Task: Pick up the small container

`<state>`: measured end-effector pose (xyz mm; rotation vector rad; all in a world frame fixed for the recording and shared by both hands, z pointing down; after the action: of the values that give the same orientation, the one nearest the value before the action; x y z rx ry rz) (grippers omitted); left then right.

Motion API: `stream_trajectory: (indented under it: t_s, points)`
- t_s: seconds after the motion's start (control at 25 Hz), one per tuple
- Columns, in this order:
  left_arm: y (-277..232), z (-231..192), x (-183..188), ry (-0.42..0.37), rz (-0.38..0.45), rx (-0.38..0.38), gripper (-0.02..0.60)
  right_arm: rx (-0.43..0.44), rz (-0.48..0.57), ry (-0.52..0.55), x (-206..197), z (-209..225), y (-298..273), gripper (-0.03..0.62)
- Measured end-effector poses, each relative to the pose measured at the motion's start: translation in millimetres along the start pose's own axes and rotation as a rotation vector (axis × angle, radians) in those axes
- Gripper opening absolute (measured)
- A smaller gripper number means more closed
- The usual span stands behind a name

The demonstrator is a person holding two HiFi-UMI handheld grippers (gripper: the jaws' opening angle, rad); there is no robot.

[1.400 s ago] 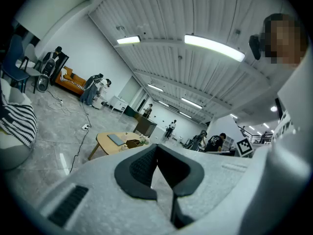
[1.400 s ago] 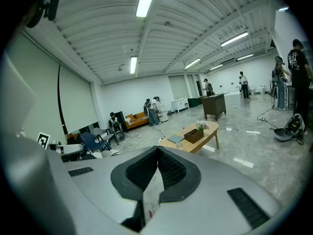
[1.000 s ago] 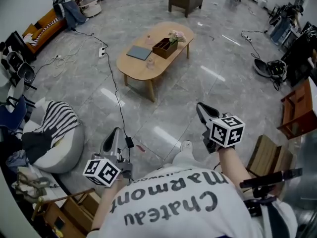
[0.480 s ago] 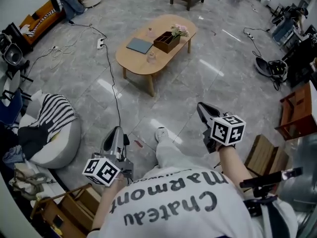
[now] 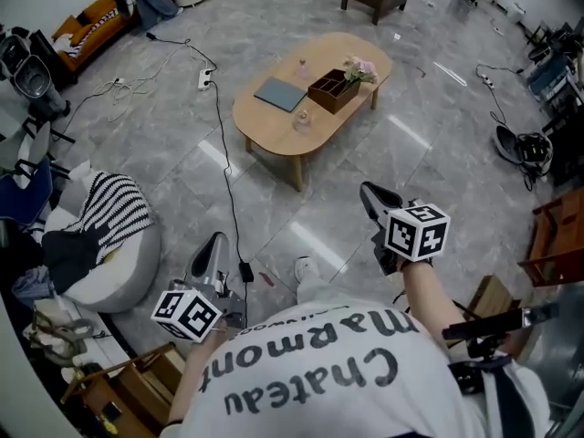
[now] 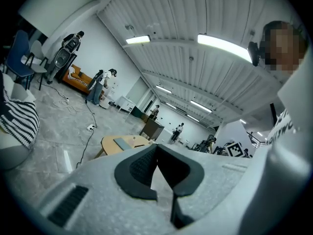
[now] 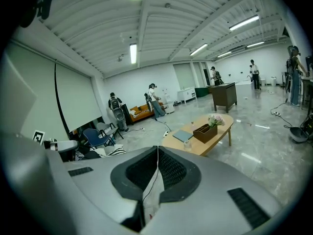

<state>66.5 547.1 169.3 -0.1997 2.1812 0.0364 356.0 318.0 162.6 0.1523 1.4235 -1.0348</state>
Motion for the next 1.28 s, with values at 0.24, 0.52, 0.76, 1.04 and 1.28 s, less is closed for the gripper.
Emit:
stream_trajectory:
  t_s: [0.24, 0.52, 0.76, 1.04, 1.28]
  points:
    - [-57.2, -24.6, 23.5, 0.001, 0.024, 0.014, 0.014, 0.041, 0.011, 0.010, 46.2, 22.7, -62.0, 0.015]
    - [-115.2, -48.1, 31.9, 0.018, 0.047, 0.035, 0.014, 0.068, -0.025, 0.062, 71.5, 51.8, -117.5, 0.015]
    - [-135.7, -53.4, 28.0, 0.028, -0.029, 0.035, 0.014, 0.097, -0.064, -0.013, 66.8, 58.9, -144.6, 0.015]
    - [-158.1, -61.2, 28.2, 0.046, -0.065, 0.028, 0.014, 0.106, -0.149, -0.084, 31.6, 69.2, -168.1, 0.015]
    - [-168.9, -91.5, 26.9, 0.096, -0.114, 0.052, 0.014, 0.075, -0.185, -0.113, 21.6, 71.0, -196.3, 0.015]
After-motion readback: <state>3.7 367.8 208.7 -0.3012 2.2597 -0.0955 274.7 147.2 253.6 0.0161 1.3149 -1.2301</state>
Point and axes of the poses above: the fingertips, and each gripper's own axes: y backward along the fingers, z to its right, x out of its top, the point moved 7 cm from there along y, backward along the fingers, and after that the axes turned 8 degrees about -x, right-handed, at the moved point
